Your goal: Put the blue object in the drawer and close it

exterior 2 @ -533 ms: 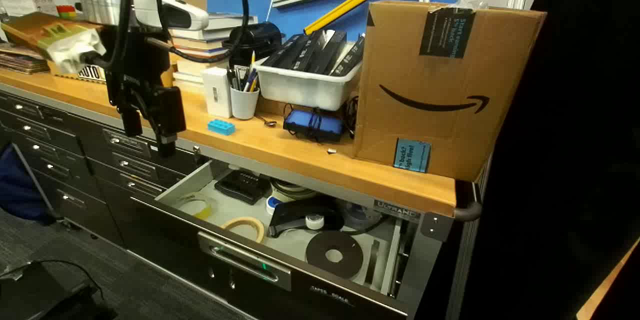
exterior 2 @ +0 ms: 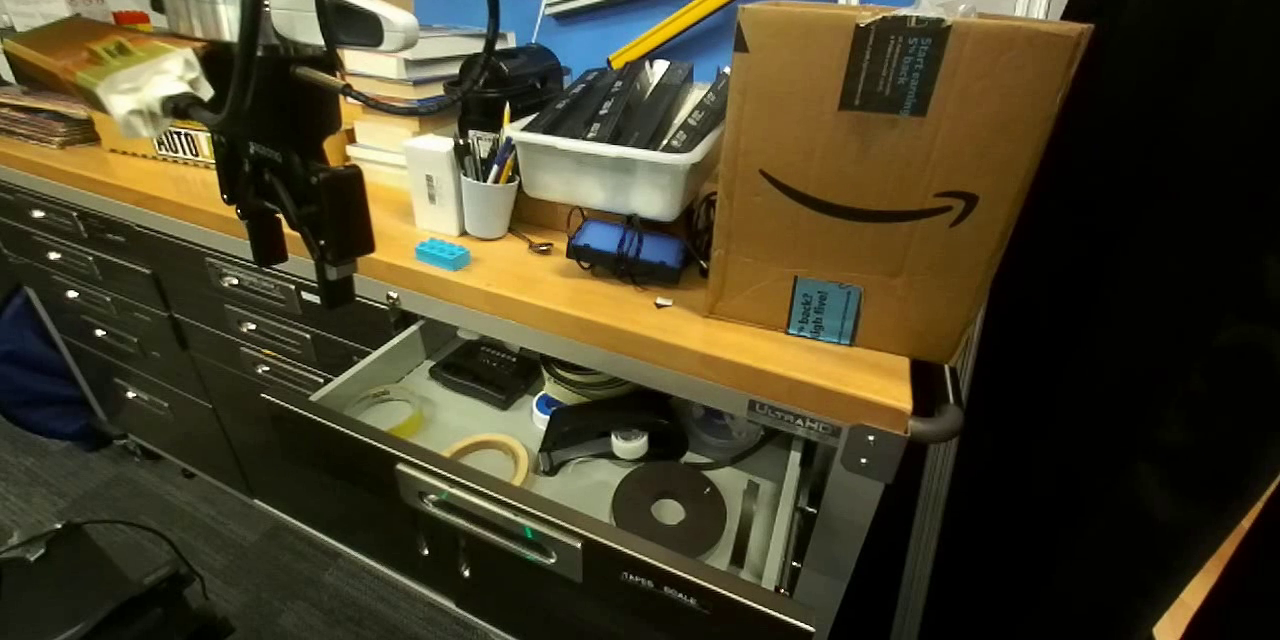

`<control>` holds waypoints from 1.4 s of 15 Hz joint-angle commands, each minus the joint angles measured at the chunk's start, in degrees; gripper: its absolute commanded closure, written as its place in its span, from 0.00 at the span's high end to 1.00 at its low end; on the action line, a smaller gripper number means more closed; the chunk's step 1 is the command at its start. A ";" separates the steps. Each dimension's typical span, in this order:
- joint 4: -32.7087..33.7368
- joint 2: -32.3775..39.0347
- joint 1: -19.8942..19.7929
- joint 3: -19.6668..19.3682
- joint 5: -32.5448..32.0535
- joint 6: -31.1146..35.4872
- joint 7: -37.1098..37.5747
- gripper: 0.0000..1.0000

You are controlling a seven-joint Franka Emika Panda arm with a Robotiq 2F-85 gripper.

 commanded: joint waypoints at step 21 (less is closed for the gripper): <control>30.51 44.38 6.93 7.22 -4.95 23.05 4.22 1.00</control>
